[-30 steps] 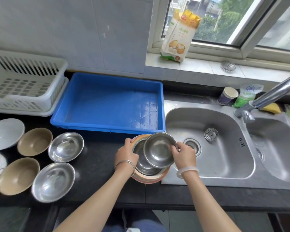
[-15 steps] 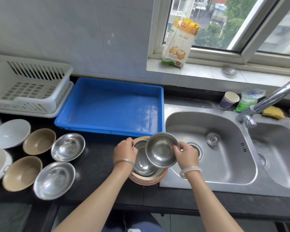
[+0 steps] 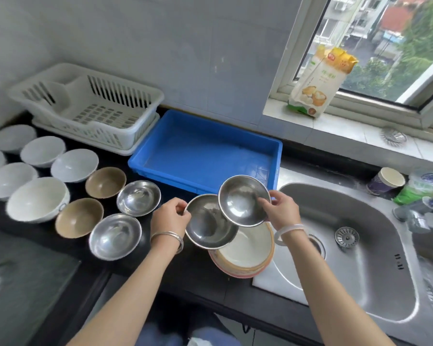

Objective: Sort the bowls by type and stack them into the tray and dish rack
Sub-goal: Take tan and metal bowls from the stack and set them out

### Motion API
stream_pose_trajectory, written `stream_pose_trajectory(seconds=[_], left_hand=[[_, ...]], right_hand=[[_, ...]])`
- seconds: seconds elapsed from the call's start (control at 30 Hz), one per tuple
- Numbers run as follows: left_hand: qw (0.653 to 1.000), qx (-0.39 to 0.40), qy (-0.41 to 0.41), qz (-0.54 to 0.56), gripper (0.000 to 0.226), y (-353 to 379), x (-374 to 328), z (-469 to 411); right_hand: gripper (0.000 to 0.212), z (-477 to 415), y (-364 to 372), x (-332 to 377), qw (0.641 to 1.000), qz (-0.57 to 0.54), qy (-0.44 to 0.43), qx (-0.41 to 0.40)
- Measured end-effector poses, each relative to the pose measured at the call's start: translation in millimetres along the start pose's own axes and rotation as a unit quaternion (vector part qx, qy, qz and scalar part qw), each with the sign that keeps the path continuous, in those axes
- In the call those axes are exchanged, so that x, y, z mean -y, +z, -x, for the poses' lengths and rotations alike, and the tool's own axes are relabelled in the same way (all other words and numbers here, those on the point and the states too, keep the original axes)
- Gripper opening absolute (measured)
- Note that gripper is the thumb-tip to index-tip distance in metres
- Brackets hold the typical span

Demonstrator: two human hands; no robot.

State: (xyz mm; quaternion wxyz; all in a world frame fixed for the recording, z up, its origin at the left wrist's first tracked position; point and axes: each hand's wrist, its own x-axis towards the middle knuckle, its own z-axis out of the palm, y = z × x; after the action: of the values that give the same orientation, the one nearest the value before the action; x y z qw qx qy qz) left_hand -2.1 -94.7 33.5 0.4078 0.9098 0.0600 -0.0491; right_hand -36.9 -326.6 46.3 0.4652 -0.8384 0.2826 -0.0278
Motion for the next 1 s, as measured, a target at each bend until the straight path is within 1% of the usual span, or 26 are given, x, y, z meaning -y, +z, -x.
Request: stream_pose_trajectory(seconds=[0.13, 0.23, 0.33, 0.4, 0.57, 0.7, 0.83, 1.0], left_hand=[[0.998, -0.013, -0.063, 0.022, 0.015, -22, 38, 8], [0.996, -0.020, -0.090, 0.022, 0.013, -31, 65, 15], [0.992, -0.027, -0.123, 0.028, 0.014, -35, 85, 20], [0.989, -0.026, -0.142, 0.031, 0.014, -34, 96, 23], [0.985, -0.021, -0.164, 0.037, 0.015, -28, 114, 24], [0.984, -0.027, -0.172, 0.036, 0.017, -24, 123, 23], [0.983, -0.029, -0.177, 0.036, 0.017, -23, 128, 21], [0.983, -0.036, -0.175, 0.035, 0.014, -22, 131, 19]], right_hand=[[0.017, -19, 48, 23, 0.996, 0.032, -0.010, 0.081], [0.016, -30, 86, 34, 0.989, 0.076, -0.017, 0.125], [0.014, -39, 118, 43, 0.974, 0.159, -0.033, 0.158], [0.015, -44, 133, 45, 0.962, 0.203, -0.028, 0.181], [0.018, -51, 157, 48, 0.932, 0.302, -0.035, 0.196], [0.013, -53, 170, 51, 0.917, 0.341, -0.031, 0.204], [0.013, -52, 180, 48, 0.916, 0.347, -0.028, 0.201], [0.011, -52, 187, 35, 0.929, 0.309, 0.029, 0.200]])
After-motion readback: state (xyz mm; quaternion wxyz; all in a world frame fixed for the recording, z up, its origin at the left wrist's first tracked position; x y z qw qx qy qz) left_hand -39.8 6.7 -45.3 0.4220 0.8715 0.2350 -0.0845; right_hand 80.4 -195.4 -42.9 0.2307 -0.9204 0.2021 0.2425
